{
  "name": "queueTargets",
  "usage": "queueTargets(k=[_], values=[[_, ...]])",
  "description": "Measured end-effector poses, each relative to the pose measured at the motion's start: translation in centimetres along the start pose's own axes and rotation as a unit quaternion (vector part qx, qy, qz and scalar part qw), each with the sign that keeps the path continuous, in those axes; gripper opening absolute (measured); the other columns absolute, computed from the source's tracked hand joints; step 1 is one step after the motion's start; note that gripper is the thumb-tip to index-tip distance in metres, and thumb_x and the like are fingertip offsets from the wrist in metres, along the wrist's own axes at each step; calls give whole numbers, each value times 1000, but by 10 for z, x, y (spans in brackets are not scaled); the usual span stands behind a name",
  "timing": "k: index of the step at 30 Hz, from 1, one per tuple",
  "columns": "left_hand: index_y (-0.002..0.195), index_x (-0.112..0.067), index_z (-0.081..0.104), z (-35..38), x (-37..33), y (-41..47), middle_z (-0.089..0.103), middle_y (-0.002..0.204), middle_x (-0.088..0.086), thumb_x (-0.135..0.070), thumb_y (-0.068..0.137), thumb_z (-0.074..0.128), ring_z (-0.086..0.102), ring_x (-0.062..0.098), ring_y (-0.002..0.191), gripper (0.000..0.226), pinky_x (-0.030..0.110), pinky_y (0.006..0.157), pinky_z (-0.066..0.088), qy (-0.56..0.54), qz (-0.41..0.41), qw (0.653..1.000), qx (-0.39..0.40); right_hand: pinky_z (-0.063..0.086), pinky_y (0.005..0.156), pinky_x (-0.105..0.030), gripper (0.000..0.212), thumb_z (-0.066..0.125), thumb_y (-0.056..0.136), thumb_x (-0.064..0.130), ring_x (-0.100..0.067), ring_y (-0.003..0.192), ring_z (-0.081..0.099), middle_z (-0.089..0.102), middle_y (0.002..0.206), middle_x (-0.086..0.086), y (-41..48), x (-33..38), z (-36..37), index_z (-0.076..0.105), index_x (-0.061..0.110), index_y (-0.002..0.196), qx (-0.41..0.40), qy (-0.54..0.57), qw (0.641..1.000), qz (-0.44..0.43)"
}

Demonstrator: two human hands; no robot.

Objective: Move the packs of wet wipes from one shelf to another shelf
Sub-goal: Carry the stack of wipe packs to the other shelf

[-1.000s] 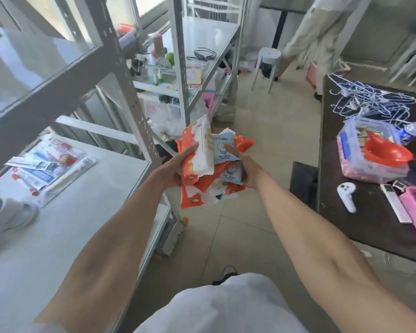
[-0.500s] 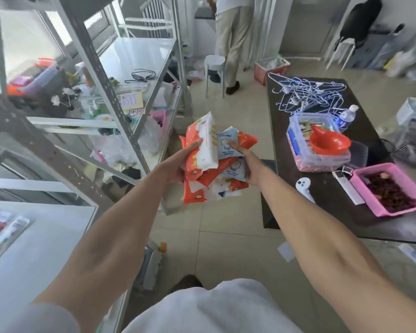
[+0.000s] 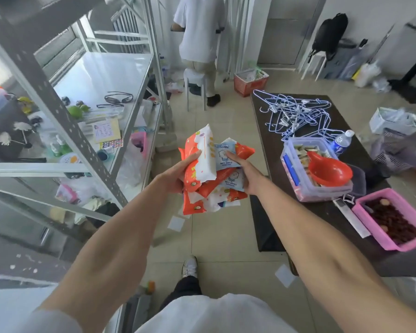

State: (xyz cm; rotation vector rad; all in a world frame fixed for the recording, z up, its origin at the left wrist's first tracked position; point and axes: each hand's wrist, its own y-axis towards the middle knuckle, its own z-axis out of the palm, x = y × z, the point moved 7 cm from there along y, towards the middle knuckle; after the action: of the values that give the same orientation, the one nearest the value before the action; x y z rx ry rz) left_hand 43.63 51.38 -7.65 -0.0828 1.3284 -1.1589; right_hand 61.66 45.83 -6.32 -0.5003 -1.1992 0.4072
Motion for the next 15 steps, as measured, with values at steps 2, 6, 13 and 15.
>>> queueTargets(k=[2,6,13,15], values=[[133,-20,61,-20,-23,19,77,113,7,-70,90,55,76,27,97,66,46,88,60,5,0,1000,7,58,92,-41,33,74,85,49,-26,89,75,78,102,-10,28,19,6,77,18,97,-12,0,1000,1],[142,-20,57,-60,-72,53,70,130,12,-73,80,66,68,33,116,82,56,109,47,12,-4,1000,19,60,88,-39,39,77,82,48,-27,91,75,77,107,-11,81,58,17,75,16,105,-34,5,999,-4],[133,-19,63,-101,-134,105,75,118,9,-69,83,66,71,30,106,72,53,105,50,-11,-21,999,35,61,86,-40,43,79,81,48,-28,92,75,76,111,-13,151,103,22,74,15,109,-54,32,998,-5],[136,-18,61,-109,-149,117,73,122,11,-68,83,66,72,31,107,73,53,102,51,-19,-21,999,46,62,79,-38,43,78,83,47,-27,89,76,77,109,-13,169,118,23,73,15,111,-51,35,998,-5]])
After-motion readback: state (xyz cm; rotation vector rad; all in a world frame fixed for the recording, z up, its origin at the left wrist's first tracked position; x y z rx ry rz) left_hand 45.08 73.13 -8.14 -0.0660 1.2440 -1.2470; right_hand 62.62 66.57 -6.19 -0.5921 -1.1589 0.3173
